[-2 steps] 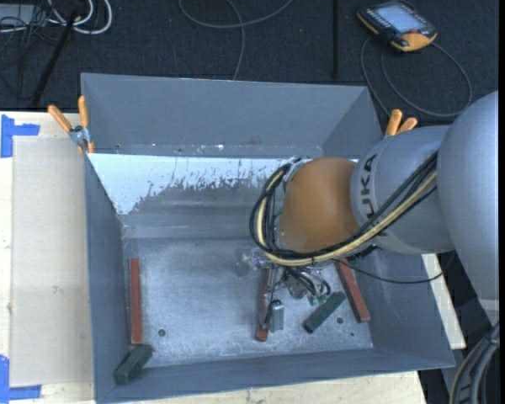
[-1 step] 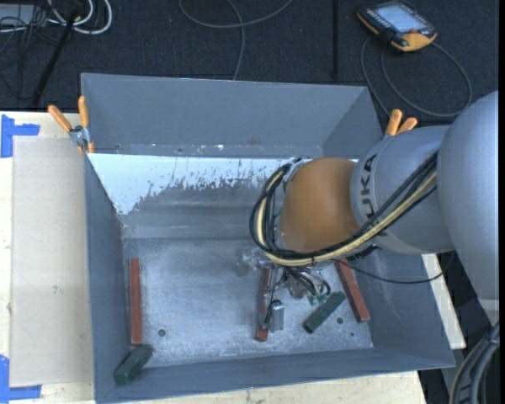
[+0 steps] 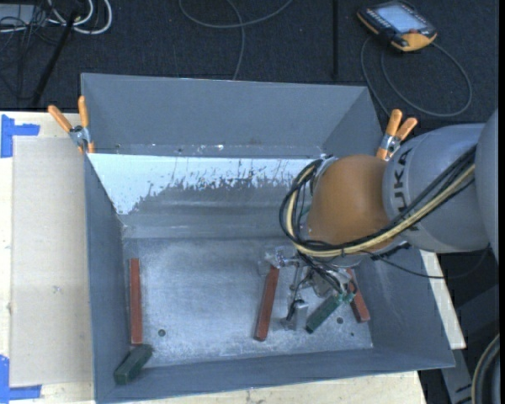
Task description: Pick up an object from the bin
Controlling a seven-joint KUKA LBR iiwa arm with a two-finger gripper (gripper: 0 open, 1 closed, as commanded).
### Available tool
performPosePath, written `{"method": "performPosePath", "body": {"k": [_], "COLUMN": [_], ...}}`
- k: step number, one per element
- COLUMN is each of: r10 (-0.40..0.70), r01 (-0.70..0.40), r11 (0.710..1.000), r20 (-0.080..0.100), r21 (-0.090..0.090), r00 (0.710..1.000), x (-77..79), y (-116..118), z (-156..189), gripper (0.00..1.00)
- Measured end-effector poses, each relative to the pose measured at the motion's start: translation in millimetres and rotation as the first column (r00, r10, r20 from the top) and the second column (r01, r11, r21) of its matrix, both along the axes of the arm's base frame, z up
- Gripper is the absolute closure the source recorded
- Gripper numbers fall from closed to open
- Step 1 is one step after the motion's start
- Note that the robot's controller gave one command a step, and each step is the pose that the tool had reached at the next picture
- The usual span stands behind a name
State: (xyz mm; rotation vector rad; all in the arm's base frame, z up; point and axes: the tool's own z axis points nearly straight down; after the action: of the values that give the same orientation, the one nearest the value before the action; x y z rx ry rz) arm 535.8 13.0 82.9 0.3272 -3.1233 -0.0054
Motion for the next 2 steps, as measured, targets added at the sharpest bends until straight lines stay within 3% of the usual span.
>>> {"method": "performPosePath", "body": {"k": [1, 2], "r10": [0.065, 0.014], "r01": [-0.065, -0.014], "r11": [0.998, 1.0], "r20": [0.0, 0.002], "r21": [-0.005, -0.004], "r00": [0.998, 1.0], "x": [-27.4, -15.4], "y": [-30, 16], "z": [4, -6], "gripper": [0.0, 0.0]}}
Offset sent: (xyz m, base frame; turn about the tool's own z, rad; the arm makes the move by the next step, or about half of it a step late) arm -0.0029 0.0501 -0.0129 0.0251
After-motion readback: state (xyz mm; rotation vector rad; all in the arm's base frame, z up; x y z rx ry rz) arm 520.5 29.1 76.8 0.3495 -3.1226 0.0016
